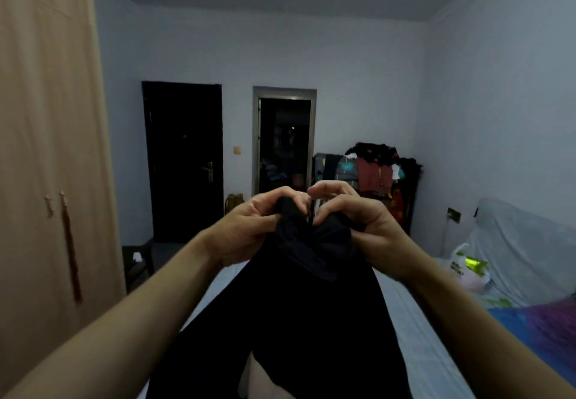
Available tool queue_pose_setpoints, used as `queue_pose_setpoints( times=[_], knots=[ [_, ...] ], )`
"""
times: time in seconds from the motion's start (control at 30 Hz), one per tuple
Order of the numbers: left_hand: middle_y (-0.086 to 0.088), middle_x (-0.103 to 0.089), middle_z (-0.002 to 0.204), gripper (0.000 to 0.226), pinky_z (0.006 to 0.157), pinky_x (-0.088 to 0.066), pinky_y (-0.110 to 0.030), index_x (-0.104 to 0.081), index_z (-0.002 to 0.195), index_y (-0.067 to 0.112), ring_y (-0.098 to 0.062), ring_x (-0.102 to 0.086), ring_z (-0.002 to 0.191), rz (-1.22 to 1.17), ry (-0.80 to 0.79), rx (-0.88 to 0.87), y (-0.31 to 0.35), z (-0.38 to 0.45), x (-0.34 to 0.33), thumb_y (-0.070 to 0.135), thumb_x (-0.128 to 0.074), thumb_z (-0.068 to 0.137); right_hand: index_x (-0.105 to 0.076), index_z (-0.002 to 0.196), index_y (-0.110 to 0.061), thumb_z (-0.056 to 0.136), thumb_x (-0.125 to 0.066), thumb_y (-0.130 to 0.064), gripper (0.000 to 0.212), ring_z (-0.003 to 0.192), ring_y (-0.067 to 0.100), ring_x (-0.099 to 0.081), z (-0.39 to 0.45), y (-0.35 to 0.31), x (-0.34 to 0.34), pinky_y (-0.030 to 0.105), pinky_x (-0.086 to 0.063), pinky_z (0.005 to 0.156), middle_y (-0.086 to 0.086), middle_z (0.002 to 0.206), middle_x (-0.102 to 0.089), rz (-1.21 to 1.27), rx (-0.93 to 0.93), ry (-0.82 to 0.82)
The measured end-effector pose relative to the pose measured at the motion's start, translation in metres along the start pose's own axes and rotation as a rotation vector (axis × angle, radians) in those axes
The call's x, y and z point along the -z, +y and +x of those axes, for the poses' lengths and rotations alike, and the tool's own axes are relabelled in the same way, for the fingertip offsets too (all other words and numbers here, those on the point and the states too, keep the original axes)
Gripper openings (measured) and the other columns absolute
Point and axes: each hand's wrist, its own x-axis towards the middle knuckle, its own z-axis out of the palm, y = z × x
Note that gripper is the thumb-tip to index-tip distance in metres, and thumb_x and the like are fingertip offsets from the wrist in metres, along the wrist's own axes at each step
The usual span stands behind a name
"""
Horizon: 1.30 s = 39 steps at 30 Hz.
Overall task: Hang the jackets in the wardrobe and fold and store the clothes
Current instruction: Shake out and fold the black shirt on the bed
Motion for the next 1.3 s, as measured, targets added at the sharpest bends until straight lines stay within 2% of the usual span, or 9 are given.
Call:
queue_pose_setpoints(
  times=[0.17,0.33,0.53,0.63,0.7,0.83,1.03,1.17,1.3],
  knots=[
    [-0.01,-0.062,0.122,0.018,0.085,-0.055,-0.031,-0.067,0.11,0.013,-0.026,-0.062,0.108,0.027,0.052,-0.007,-0.004,-0.001,-0.011,0.01,-0.061,0.092,-0.059,0.103,-0.004,0.09,-0.056,0.009,0.018,0.131,0.033,-0.049,-0.009,0.006,-0.008,0.049,-0.042,0.106,0.015,0.143,-0.042,0.06,-0.012,0.005],
    [-0.013,-0.059,0.129,0.04,0.097,-0.053,-0.046,-0.06,0.123,0.017,-0.028,-0.059,0.12,0.277,0.27,0.048,-0.01,-0.01,-0.012,0.017,-0.074,0.085,-0.045,0.1,0.006,0.094,-0.047,0.013,0.01,0.088,0.009,-0.06,-0.018,0.005,-0.022,0.021,-0.049,0.071,0.004,0.109,-0.06,0.109,-0.075,-0.009],
    [-0.002,-0.068,0.104,0.026,0.084,-0.053,-0.034,-0.067,0.1,0.023,-0.017,-0.064,0.098,0.727,0.574,0.018,-0.004,-0.02,-0.004,0.031,-0.082,0.08,-0.051,0.097,-0.007,0.092,-0.054,0.0,0.009,0.078,0.032,-0.053,-0.016,0.013,-0.029,0.039,-0.048,0.066,0.019,0.094,-0.054,-0.076,-0.118,0.12],
    [-0.003,-0.073,0.085,0.039,0.067,-0.052,-0.028,-0.075,0.089,0.017,-0.012,-0.068,0.077,0.429,0.679,0.054,0.006,-0.034,-0.003,0.055,-0.064,0.087,-0.053,0.098,-0.009,0.095,-0.057,-0.003,0.008,0.081,0.024,-0.056,-0.012,0.012,-0.027,0.036,-0.051,0.07,0.013,0.093,-0.056,-0.145,-0.143,0.231],
    [-0.003,-0.075,0.094,0.059,0.069,-0.056,-0.026,-0.077,0.097,0.021,-0.016,-0.071,0.086,0.229,0.558,0.107,0.009,-0.046,-0.006,0.073,-0.068,0.07,-0.054,0.096,-0.012,0.095,-0.059,-0.006,0.008,0.08,0.022,-0.058,-0.009,0.014,-0.023,0.039,-0.052,0.071,0.012,0.092,-0.058,-0.187,-0.162,0.304],
    [0.004,-0.068,0.115,0.075,0.082,-0.056,-0.022,-0.06,0.123,0.027,-0.008,-0.067,0.105,0.657,0.543,0.11,0.001,-0.047,-0.03,0.04,-0.094,0.058,-0.056,0.096,-0.019,0.095,-0.06,-0.011,0.009,0.088,0.025,-0.061,-0.006,0.013,-0.026,0.045,-0.055,0.078,0.008,0.094,-0.06,-0.24,-0.184,0.354],
    [0.004,-0.071,0.103,0.056,0.081,-0.056,-0.022,-0.066,0.114,0.019,-0.008,-0.07,0.097,0.76,0.596,0.014,-0.011,-0.029,-0.039,0.011,-0.091,0.064,-0.056,0.097,-0.014,0.094,-0.061,-0.012,0.006,0.084,0.024,-0.063,-0.028,0.004,-0.024,0.041,-0.058,0.074,0.009,0.093,-0.061,-0.244,-0.228,0.402],
    [0.002,-0.074,0.095,0.045,0.08,-0.056,-0.024,-0.072,0.103,0.016,-0.01,-0.071,0.09,0.812,0.569,0.047,-0.002,-0.01,-0.04,0.003,-0.089,0.064,-0.054,0.11,-0.021,0.092,-0.066,-0.016,0.022,0.087,0.024,-0.068,-0.054,0.001,-0.02,0.038,-0.06,0.071,0.008,0.1,-0.063,-0.183,-0.336,0.439],
    [0.001,-0.074,0.094,0.043,0.076,-0.059,-0.028,-0.073,0.101,0.02,-0.013,-0.072,0.086,0.889,0.525,0.117,0.002,0.007,-0.04,0.009,-0.09,0.063,-0.037,0.137,-0.031,0.077,-0.082,-0.011,0.078,0.105,0.012,-0.066,-0.095,0.006,-0.031,0.029,-0.058,0.083,-0.001,0.119,-0.059,-0.031,-0.444,0.462]
  ],
)
